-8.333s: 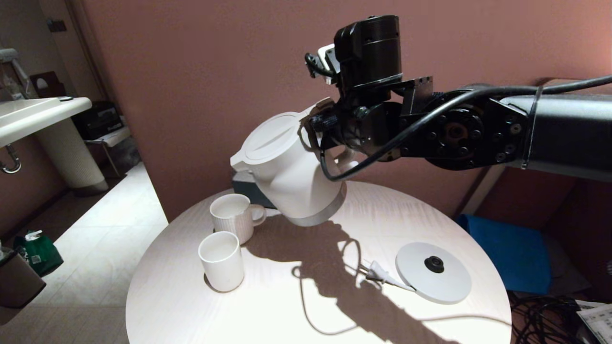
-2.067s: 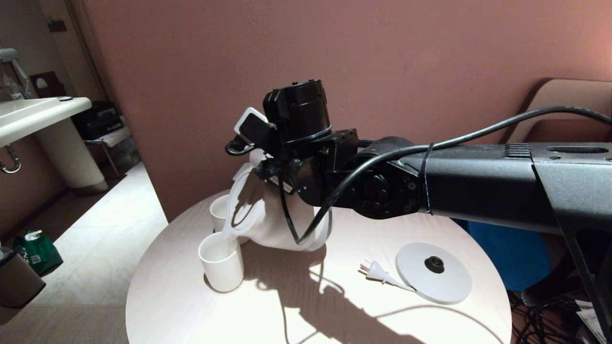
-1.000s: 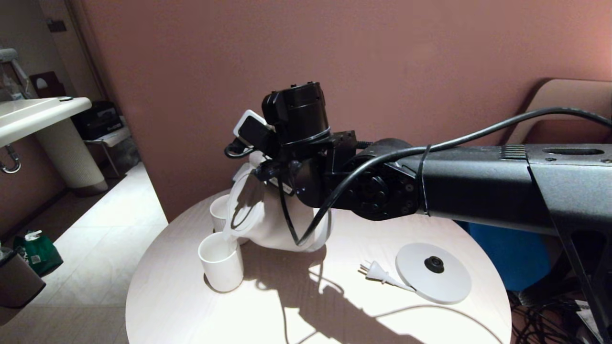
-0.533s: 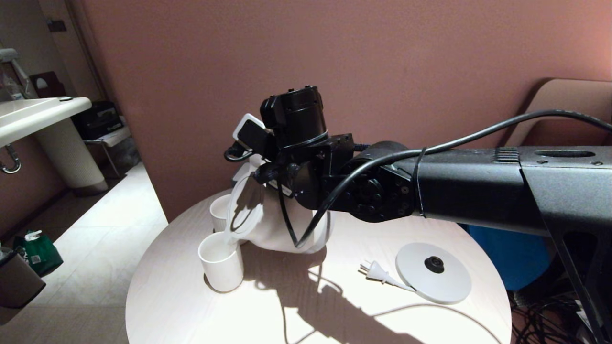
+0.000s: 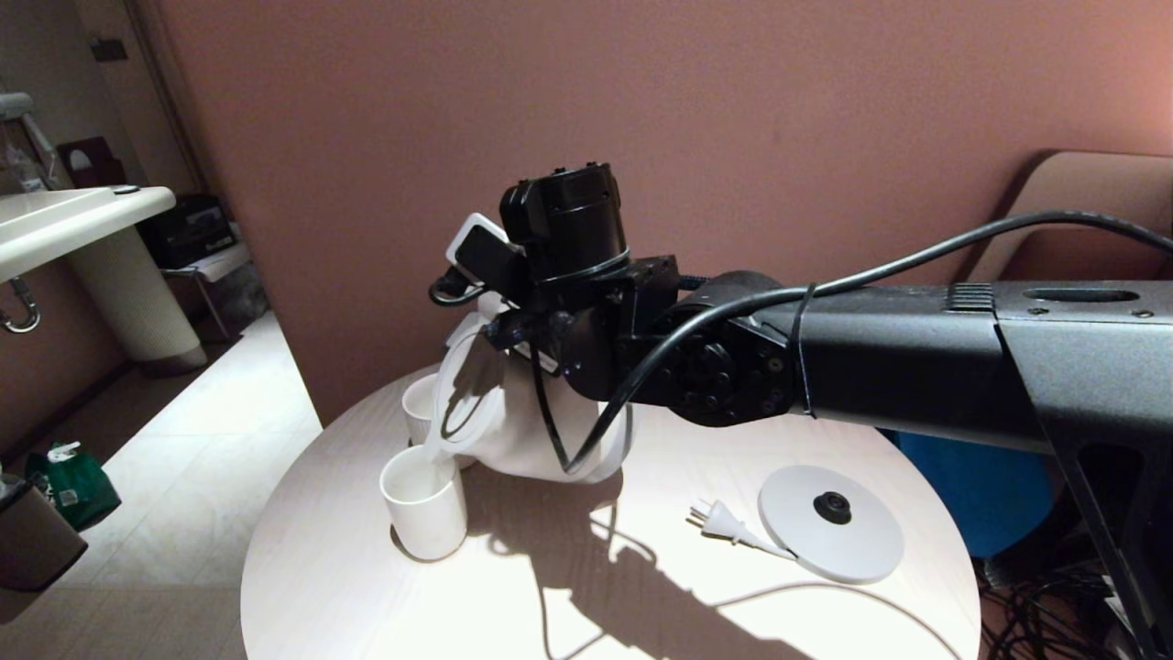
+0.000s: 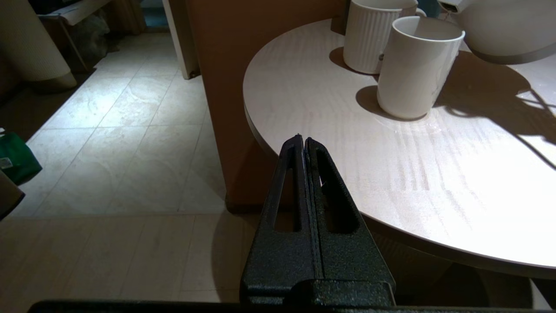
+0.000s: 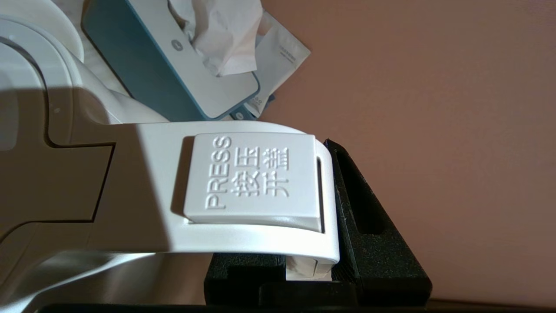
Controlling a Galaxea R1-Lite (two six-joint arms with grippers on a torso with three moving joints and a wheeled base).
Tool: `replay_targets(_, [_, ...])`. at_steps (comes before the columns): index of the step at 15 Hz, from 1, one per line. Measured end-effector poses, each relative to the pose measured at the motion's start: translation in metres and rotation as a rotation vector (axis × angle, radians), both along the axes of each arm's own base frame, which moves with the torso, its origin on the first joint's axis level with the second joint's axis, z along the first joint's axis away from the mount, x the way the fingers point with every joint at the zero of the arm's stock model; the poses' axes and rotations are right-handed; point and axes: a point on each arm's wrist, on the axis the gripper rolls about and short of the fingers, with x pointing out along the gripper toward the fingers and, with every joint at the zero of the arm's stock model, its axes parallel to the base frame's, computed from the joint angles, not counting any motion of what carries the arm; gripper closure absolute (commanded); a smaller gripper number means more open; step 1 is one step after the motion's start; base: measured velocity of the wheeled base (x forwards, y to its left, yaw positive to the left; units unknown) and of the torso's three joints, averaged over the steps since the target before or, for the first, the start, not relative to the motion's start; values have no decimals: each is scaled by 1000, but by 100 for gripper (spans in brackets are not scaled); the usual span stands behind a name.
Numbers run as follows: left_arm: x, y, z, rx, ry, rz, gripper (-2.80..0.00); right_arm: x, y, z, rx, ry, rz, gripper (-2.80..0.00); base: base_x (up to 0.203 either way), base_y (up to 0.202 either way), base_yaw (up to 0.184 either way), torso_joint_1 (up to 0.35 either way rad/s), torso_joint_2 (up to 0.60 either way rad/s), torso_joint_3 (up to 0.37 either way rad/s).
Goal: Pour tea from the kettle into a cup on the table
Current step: Pour water into the cup, then put down the kettle on the table
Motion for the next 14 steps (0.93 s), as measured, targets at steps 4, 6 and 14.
replay_targets(4, [0,0,0,0,0,0,0,0,0,-1,41,2,-7,0,0,0,0,0,0,0])
replay_targets(6, [0,0,0,0,0,0,0,1,-1,-4,95,20,-21,0,0,0,0,0,0,0])
replay_targets(14, [0,0,0,0,0,0,0,13,-38,-25,287,124,-166,0,0,0,0,0,0,0])
